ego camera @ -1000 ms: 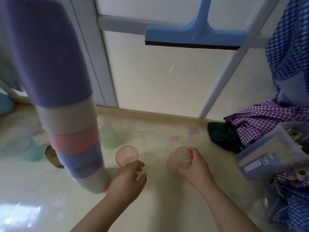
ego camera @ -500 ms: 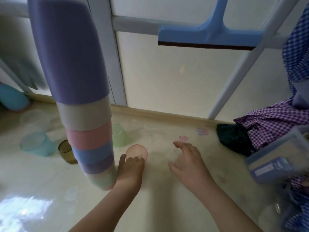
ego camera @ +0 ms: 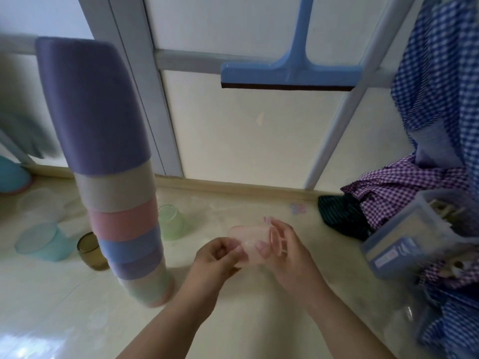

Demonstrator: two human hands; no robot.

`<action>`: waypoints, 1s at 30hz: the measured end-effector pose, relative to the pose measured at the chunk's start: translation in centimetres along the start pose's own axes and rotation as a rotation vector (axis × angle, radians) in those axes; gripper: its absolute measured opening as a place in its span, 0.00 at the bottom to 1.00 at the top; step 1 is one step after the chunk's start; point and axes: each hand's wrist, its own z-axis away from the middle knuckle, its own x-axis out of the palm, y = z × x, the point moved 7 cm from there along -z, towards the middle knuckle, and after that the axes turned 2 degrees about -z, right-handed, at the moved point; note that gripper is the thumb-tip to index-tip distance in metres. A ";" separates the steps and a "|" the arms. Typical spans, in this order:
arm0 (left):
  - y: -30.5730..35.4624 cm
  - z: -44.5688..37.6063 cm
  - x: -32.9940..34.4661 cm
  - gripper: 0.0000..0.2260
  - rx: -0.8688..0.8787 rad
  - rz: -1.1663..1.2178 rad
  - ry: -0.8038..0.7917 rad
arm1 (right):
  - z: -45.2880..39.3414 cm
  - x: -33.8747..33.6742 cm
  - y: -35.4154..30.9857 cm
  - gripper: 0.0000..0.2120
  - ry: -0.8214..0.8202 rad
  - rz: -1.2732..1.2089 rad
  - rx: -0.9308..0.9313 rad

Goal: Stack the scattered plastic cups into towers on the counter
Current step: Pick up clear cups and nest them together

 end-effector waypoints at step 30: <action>-3.4 2.9 -2.6 0.06 0.051 -0.543 0.129 | -2.8 -2.5 2.5 0.33 0.035 0.415 0.064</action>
